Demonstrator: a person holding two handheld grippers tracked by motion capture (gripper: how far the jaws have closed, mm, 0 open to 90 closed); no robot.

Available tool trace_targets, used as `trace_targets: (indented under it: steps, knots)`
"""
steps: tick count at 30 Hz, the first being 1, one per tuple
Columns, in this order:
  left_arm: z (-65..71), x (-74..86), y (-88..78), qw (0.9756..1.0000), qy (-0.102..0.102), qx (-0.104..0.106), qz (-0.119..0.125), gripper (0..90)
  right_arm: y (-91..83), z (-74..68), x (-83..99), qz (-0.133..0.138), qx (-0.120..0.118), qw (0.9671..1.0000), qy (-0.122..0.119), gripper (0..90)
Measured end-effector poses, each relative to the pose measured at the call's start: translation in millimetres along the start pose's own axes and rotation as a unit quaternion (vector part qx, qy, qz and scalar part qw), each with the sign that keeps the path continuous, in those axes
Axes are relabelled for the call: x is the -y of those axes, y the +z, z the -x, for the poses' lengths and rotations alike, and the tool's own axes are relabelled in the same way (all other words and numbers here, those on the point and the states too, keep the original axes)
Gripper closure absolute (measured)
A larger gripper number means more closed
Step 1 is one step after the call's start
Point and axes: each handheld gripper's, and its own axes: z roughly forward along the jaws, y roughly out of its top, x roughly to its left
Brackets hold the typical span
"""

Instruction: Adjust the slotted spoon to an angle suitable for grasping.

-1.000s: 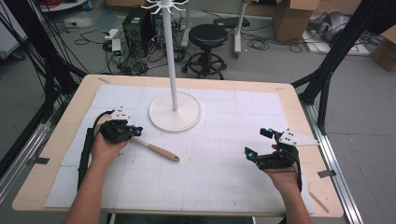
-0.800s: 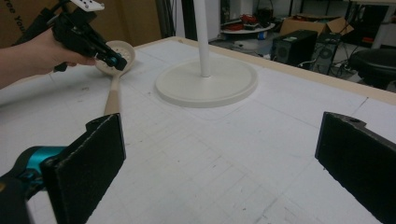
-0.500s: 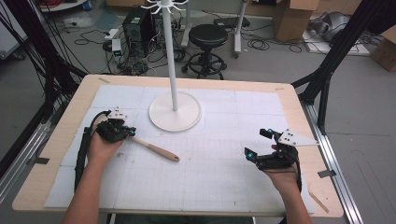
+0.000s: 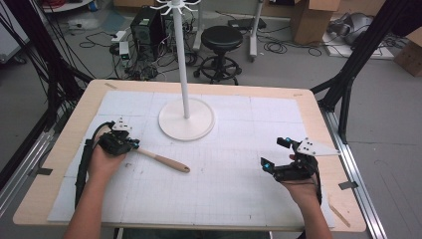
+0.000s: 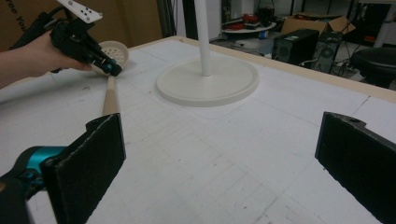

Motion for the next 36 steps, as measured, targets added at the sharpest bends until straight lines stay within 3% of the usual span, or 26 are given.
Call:
trace_targets:
  steps: [10,16,22,28,31,36]
  knots:
    - [4.3,22.0,-20.9,1.0000,0.000,-0.006,0.002,90.0,0.4,-0.1,0.1,-0.002,-0.001,1.0000,-0.002,0.7]
    - [7.5,34.7,-29.5,0.9998,-0.011,-0.001,0.014,90.0,0.9,-0.6,0.0,-0.002,-0.001,1.0000,-0.001,0.7]
    - [12.1,32.8,-31.6,0.9999,-0.003,-0.002,0.012,90.0,2.4,-1.5,0.1,-0.005,-0.002,1.0000,-0.001,0.7]
    - [31.8,14.2,-38.5,0.9982,0.031,0.020,0.047,90.0,2.0,-0.5,0.3,-0.005,-0.001,1.0000,-0.001,0.7]
    - [46.9,3.1,-40.0,0.9956,0.056,0.037,0.066,90.0,2.3,-0.6,0.2,-0.004,-0.002,1.0000,-0.002,0.7]
    - [71.4,-8.9,-35.0,0.9912,0.090,0.066,0.072,90.0,1.4,-1.1,-0.1,-0.003,-0.002,1.0000,-0.001,0.7]
